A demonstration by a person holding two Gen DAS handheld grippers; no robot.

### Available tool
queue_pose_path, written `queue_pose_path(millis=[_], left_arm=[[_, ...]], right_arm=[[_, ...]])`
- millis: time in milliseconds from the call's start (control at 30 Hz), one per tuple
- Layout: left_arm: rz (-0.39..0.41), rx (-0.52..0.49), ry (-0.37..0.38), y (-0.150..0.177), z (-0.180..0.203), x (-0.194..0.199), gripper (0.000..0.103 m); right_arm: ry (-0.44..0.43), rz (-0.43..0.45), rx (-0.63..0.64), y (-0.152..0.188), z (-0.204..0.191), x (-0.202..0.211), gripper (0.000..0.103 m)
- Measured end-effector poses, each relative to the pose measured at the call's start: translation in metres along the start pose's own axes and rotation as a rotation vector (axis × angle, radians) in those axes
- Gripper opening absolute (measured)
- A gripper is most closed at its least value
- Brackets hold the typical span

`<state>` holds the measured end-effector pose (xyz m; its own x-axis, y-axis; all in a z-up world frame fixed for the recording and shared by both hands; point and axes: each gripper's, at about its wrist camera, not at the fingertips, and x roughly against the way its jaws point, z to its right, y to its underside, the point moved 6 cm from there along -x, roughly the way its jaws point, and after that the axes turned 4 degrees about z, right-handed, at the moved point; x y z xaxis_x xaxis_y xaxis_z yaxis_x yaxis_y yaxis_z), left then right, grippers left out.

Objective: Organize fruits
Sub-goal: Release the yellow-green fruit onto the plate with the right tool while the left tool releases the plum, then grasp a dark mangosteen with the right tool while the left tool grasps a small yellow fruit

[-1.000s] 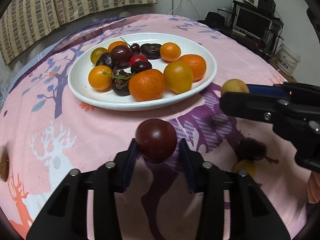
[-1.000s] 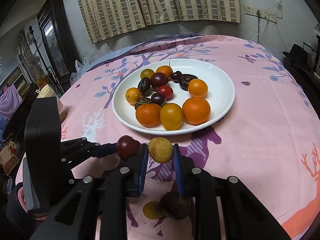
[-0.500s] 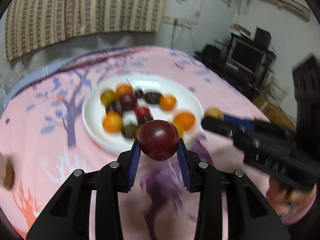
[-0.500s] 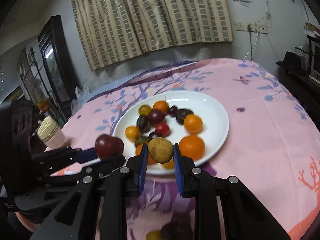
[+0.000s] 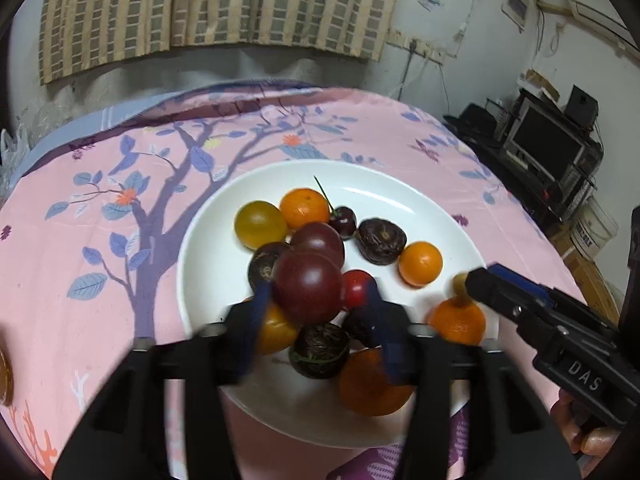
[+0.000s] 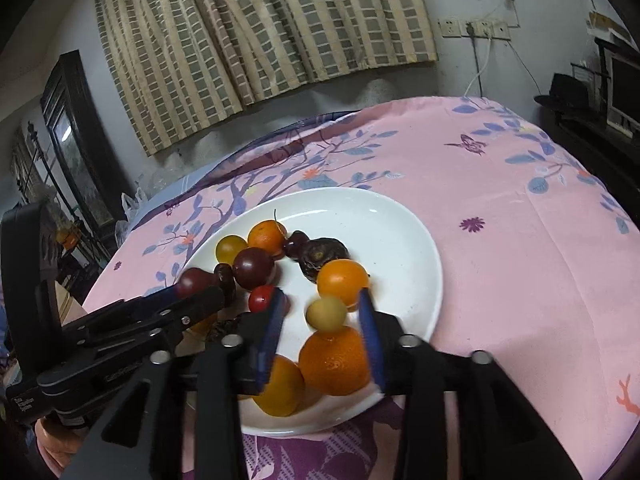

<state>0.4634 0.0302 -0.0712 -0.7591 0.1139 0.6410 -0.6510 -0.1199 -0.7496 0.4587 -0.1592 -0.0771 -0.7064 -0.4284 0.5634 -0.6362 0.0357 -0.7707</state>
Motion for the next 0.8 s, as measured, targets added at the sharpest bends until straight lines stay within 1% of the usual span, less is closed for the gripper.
queue_pose_path(millis=[67, 100, 133, 167, 200, 267, 300, 400, 533, 633, 733, 800], left_arm=[[0.044, -0.009, -0.034, -0.004, 0.003, 0.013, 0.079], [0.053, -0.019, -0.035, -0.006, 0.006, 0.019, 0.080], [0.069, -0.035, -0.033, -0.008, 0.010, 0.029, 0.081], [0.085, -0.041, -0.040, -0.008, 0.012, 0.038, 0.088], [0.104, -0.045, -0.056, -0.008, 0.013, 0.047, 0.093], [0.134, -0.056, -0.083, -0.005, 0.013, 0.063, 0.096], [0.136, -0.062, -0.090, 0.000, 0.013, 0.070, 0.097], [0.123, -0.061, -0.088, 0.024, 0.006, 0.085, 0.098], [0.063, -0.043, -0.094, 0.058, -0.006, 0.094, 0.098], [0.044, -0.024, -0.102, 0.071, -0.012, 0.100, 0.098], [0.050, -0.014, -0.099, 0.076, -0.013, 0.105, 0.098], [0.051, -0.020, -0.099, 0.078, -0.013, 0.107, 0.098]], right_arm=[[-0.009, 0.011, 0.009, 0.000, -0.002, 0.009, 0.042], [-0.012, 0.017, 0.018, 0.000, -0.004, 0.013, 0.042], [-0.018, 0.026, 0.027, 0.001, -0.007, 0.020, 0.045], [-0.026, 0.032, 0.033, 0.001, -0.009, 0.026, 0.049], [-0.031, 0.037, 0.040, 0.002, -0.011, 0.031, 0.050], [-0.032, 0.046, 0.042, 0.008, -0.013, 0.043, 0.054], [-0.036, 0.044, 0.039, 0.011, -0.013, 0.047, 0.054], [-0.056, 0.003, 0.004, 0.028, -0.011, 0.057, 0.056], [-0.073, -0.061, -0.011, 0.056, -0.015, 0.066, 0.058], [-0.064, -0.107, -0.005, 0.079, -0.016, 0.073, 0.058], [-0.080, -0.142, -0.022, 0.098, -0.016, 0.078, 0.058], [-0.072, -0.159, -0.020, 0.107, -0.015, 0.080, 0.058]])
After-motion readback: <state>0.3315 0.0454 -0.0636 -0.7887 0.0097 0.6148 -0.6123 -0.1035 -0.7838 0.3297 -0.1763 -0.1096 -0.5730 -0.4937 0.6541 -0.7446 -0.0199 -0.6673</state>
